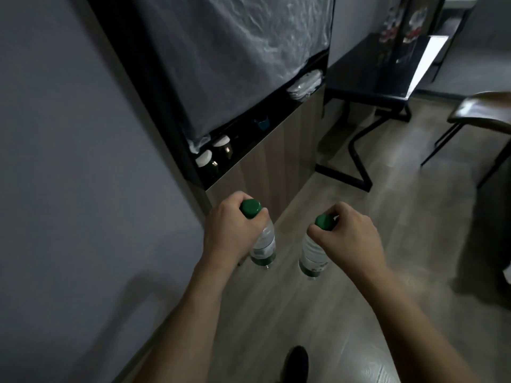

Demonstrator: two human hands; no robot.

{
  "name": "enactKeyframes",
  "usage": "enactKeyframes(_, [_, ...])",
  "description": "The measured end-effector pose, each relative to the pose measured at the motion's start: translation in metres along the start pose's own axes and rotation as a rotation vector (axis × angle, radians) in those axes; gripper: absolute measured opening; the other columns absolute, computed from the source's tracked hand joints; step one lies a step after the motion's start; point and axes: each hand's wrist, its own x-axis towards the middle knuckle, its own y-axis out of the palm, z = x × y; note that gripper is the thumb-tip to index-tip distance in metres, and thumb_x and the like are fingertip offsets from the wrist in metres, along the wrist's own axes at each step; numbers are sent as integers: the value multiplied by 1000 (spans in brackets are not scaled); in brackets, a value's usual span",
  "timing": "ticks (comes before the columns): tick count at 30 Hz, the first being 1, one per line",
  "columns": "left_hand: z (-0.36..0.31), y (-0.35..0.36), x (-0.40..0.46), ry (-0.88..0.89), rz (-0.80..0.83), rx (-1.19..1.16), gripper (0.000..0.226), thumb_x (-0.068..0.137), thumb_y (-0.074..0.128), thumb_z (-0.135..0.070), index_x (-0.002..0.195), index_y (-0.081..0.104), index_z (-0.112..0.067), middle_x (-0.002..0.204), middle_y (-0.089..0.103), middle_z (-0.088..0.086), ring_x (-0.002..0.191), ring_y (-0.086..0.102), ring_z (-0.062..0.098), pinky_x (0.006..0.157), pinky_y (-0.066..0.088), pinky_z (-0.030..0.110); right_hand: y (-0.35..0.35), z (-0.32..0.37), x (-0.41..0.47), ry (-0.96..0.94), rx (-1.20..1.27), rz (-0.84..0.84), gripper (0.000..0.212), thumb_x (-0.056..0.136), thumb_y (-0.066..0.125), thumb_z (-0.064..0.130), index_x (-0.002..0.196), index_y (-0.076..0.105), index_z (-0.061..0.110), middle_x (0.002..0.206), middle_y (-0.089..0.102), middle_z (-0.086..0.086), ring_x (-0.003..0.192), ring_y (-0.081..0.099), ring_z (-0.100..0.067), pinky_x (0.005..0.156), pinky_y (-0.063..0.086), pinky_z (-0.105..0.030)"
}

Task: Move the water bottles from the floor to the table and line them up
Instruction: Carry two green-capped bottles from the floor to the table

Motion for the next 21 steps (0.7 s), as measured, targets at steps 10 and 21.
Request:
enactKeyframes(10, [-79,124,138,95,83,-92,22,67,67,-45,71,58,-25,63,62,-12,63,61,9,60,51,31,-49,-64,149,132,52,-97,29,64,59,51,81,55,28,71,60,10,64,59,-13,58,54,-36])
enactKeyframes(21, [-200,285,248,92,78,-135,20,63,69,-45,67,59,-27,61,62,-15,60,61,8,58,51,30,-132,-191,309,179,6,-113,29,62,57,49,80,53,27,68,57,11,64,55,-11,53,44,-29])
